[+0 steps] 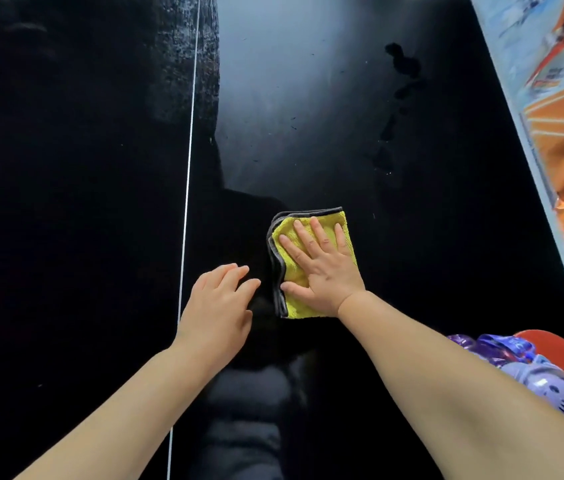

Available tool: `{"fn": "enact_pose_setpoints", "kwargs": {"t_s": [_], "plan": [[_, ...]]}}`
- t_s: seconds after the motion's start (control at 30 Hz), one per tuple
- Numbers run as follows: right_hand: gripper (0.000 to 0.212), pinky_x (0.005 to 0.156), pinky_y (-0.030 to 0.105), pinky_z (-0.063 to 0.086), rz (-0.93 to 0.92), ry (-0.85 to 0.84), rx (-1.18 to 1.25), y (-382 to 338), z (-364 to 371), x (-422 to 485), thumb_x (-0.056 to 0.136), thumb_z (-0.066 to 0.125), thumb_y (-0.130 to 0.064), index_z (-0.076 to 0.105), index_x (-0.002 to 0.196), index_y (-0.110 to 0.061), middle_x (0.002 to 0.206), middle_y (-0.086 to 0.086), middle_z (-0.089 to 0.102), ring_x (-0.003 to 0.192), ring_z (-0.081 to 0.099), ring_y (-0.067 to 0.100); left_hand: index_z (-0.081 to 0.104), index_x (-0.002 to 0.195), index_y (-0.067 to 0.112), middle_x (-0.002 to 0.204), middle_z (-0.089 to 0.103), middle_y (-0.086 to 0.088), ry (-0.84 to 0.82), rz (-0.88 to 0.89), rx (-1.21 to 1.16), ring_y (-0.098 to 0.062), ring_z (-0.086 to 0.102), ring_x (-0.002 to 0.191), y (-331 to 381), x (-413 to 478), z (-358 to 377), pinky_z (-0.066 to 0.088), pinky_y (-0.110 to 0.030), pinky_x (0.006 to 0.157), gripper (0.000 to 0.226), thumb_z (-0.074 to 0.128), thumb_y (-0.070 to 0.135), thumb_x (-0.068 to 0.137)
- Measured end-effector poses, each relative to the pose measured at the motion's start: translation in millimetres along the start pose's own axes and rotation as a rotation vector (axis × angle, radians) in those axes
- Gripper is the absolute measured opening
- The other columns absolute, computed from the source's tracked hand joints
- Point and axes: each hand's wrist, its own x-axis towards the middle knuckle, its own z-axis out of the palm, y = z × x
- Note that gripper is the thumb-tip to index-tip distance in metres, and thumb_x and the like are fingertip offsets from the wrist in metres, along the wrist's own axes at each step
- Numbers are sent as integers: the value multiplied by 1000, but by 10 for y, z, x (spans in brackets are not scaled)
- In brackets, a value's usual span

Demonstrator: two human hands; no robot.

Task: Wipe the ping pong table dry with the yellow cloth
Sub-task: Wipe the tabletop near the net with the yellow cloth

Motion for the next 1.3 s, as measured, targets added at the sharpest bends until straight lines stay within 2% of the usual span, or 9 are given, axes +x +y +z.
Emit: {"fn": "enact_pose_setpoints", "kwargs": {"t_s": [0.13,0.37,0.73,0.83,1.0,1.07,1.17,1.23,1.3], "plan": [[77,117,58,-12,167,18,47,34,-43,161,83,-3,-77,-27,145,-38,163,-1,-21,149,-21,28,68,110,10,116,64,-12,1,-11,15,-32,58,112,54,-11,14,49,-46,92,55,84,13,57],[82,116,62,-12,450,20,216,-284,6,-86,89,15,-76,-13,154,-34,163,4,-19,149,-20,32,68,110,10,117,64,-11,-17,-5,33,-32,57,114,126,-270,41,48,-45,92,54,84,14,59],[85,113,60,-20,571,-61,292,-1005,426,-1525,76,0,-75,-25,147,-35,160,4,-28,145,-30,30,69,107,10,115,65,-12,9,177,18,-33,59,112,255,-894,49,48,-46,90,56,86,12,54],[85,114,58,-21,592,-26,293,-1170,588,-1914,80,11,-74,-15,151,-34,161,4,-21,146,-26,28,70,107,12,114,65,-11,10,242,38,-31,59,112,245,-1106,23,48,-45,90,56,86,14,53],[83,116,56,-4,684,2,300,-1275,846,-2519,84,31,-69,14,154,-29,163,9,9,150,0,30,70,105,13,113,66,-10,5,291,65,-31,60,110,198,-1433,-49,48,-44,89,57,88,16,51],[85,117,53,-7,760,21,297,-1286,887,-2709,82,25,-71,9,154,-29,164,8,6,150,-2,28,71,105,14,112,67,-9,3,304,75,-30,60,109,161,-1553,-72,49,-43,89,58,89,17,50],[86,116,52,-17,886,-46,317,-1347,872,-2793,75,0,-76,-21,147,-34,157,0,-26,148,-21,25,71,104,14,111,67,-8,3,307,76,-30,61,109,69,-1694,-132,49,-43,89,58,89,18,50],[83,117,56,-13,1006,-65,368,-1478,807,-2714,83,7,-76,-23,147,-33,161,2,-23,149,-21,27,71,105,14,112,67,-8,10,287,78,-30,61,110,-33,-1768,-178,49,-44,88,58,89,18,51],[84,118,60,-7,1111,-68,416,-1707,722,-2605,91,21,-71,-15,154,-29,164,8,-16,149,-17,32,70,106,14,112,67,-8,14,259,83,-30,60,110,-166,-1849,-204,49,-44,88,57,89,18,51]]}}
